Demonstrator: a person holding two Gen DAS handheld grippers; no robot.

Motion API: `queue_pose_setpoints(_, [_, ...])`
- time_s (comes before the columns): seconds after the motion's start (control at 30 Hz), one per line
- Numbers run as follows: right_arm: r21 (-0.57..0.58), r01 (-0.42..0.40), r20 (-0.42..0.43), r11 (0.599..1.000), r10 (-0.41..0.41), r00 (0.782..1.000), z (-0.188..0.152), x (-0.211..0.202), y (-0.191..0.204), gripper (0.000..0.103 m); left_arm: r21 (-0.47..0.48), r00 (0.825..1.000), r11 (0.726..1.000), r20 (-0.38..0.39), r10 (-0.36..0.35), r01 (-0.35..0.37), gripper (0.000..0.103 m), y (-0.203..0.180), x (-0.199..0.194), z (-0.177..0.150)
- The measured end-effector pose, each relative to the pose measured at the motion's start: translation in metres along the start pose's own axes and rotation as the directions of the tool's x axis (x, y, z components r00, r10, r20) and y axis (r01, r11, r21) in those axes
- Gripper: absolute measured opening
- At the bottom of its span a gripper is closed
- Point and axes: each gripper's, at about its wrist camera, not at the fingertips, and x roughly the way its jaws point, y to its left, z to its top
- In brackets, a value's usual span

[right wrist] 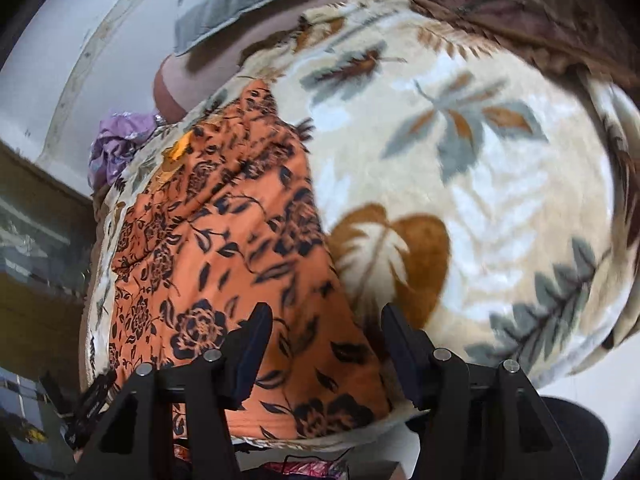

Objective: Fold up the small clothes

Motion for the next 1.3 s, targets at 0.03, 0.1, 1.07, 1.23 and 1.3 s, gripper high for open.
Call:
queue_pose_setpoints(0.03, [0.013,-0.004,-0.009,1.0,0.004,1.0,-0.001,0.002,-0.004,0.061,-0.029,1.0,1.0,-0.018,-0.003,0.003,0.075,0.007,-0.001,-0.002])
queue_pose_setpoints(0.1, [0.029,-0.014,-0.025,0.999,0.015,1.0,-0.004,0.005,-0.008,0.061,-0.061,0.999,0.998,-0.041,-0.003,0.0,0.075,0.015,-0.004,-0.006])
queue_pose_setpoints(1.07, [-0.001,-0.022,-0.076,1.0,0.022,0.997,-0.018,0.018,0.009,0.061,-0.104,0.963,0.98,-0.19,-0.189,0.172,0.02,0.024,0.019,-0.01])
queue_pose_setpoints(1.23, [-0.003,-0.022,-0.079,1.0,0.021,0.997,-0.017,0.018,0.008,0.062,-0.058,0.968,0.986,-0.189,-0.167,0.159,0.017,0.016,0.02,-0.011])
queue_pose_setpoints(1.3, [-0.001,-0.026,-0.077,1.0,0.026,0.997,-0.017,0.017,0.008,0.063,-0.06,0.965,0.984,-0.196,-0.174,0.165,0.022,0.017,0.02,-0.01])
